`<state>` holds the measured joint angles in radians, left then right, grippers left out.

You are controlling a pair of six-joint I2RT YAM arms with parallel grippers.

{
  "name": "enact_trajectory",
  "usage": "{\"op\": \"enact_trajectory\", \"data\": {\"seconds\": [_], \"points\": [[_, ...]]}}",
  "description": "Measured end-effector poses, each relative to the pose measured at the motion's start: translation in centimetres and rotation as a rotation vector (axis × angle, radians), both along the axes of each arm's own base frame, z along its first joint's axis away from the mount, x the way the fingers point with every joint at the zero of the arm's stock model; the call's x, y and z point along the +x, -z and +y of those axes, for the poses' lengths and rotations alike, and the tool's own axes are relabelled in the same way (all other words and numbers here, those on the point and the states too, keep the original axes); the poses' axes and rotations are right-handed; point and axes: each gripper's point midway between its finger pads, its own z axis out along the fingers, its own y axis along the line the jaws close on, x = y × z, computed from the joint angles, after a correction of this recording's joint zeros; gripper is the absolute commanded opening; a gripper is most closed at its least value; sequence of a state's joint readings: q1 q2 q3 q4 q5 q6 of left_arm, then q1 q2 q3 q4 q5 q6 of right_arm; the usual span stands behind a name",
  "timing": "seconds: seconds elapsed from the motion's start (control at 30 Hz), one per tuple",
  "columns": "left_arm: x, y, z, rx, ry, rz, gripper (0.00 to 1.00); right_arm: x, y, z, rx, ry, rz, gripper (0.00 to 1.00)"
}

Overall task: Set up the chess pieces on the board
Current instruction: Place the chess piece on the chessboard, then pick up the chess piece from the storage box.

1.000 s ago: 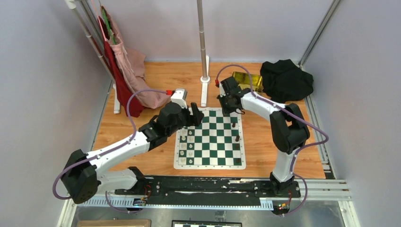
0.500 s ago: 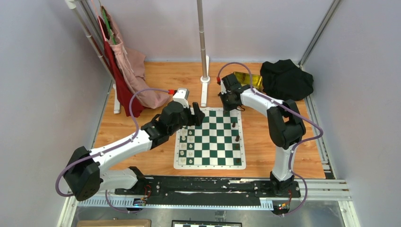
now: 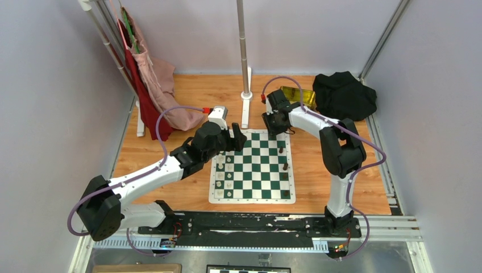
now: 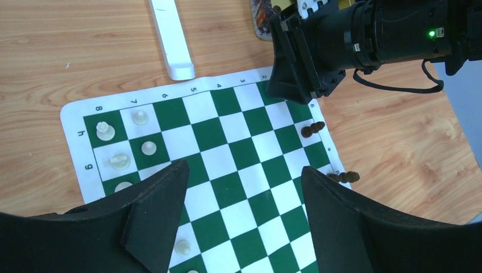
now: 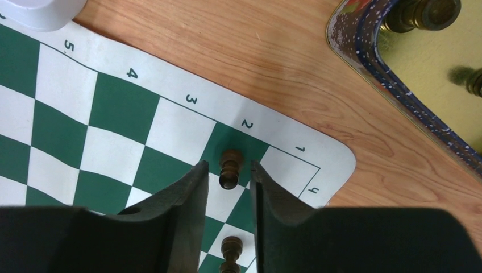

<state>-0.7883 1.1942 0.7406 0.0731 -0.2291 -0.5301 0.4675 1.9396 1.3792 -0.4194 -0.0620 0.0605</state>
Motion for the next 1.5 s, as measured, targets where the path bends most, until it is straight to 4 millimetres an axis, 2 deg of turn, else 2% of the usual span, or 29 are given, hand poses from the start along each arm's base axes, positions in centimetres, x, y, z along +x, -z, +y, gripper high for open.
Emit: {"op": "enact_trajectory", "data": {"seconds": [0.07, 0.27, 0.4, 0.6, 0.7, 0.8, 0.93, 1.1, 1.33, 1.5], "points": [[0.0, 0.0, 0.0, 0.000, 0.000, 0.000, 0.79, 0.0, 0.0, 0.0, 0.003, -0.002, 0.002, 0.49], [0.0, 0.0, 0.0, 0.001, -0.001, 0.000, 0.80, 0.0, -0.4, 0.1, 0.011, -0.005, -0.006, 0.49], [0.1, -0.1, 0.1, 0.006, -0.005, -0.002, 0.80, 0.5, -2.3, 0.3, 0.028, -0.004, -0.045, 0.50], [1.0, -2.4, -0.5, -0.007, -0.012, -0.040, 0.80, 3.9, -7.9, 0.5, 0.070, 0.021, -0.190, 0.50], [1.7, -3.3, -1.1, -0.010, -0.010, -0.051, 0.80, 6.1, -10.1, -0.9, 0.080, 0.056, -0.250, 0.50], [2.4, -3.4, -1.8, -0.001, -0.008, -0.049, 0.80, 8.1, -11.1, -2.7, 0.078, 0.101, -0.283, 0.49], [3.4, -3.2, -2.7, 0.017, -0.004, -0.043, 0.80, 11.2, -10.8, -4.4, 0.059, 0.138, -0.305, 0.49], [4.2, -2.7, -3.6, 0.034, -0.001, -0.033, 0.80, 14.8, -8.0, -6.2, 0.027, 0.163, -0.287, 0.47], [4.8, -1.5, -4.1, 0.060, 0.001, -0.011, 0.80, 17.6, -4.2, -9.2, 0.024, 0.204, -0.242, 0.44], [5.2, -1.0, -4.6, 0.071, 0.003, 0.001, 0.80, 18.7, -3.4, -9.7, 0.054, 0.178, -0.237, 0.43]]}}
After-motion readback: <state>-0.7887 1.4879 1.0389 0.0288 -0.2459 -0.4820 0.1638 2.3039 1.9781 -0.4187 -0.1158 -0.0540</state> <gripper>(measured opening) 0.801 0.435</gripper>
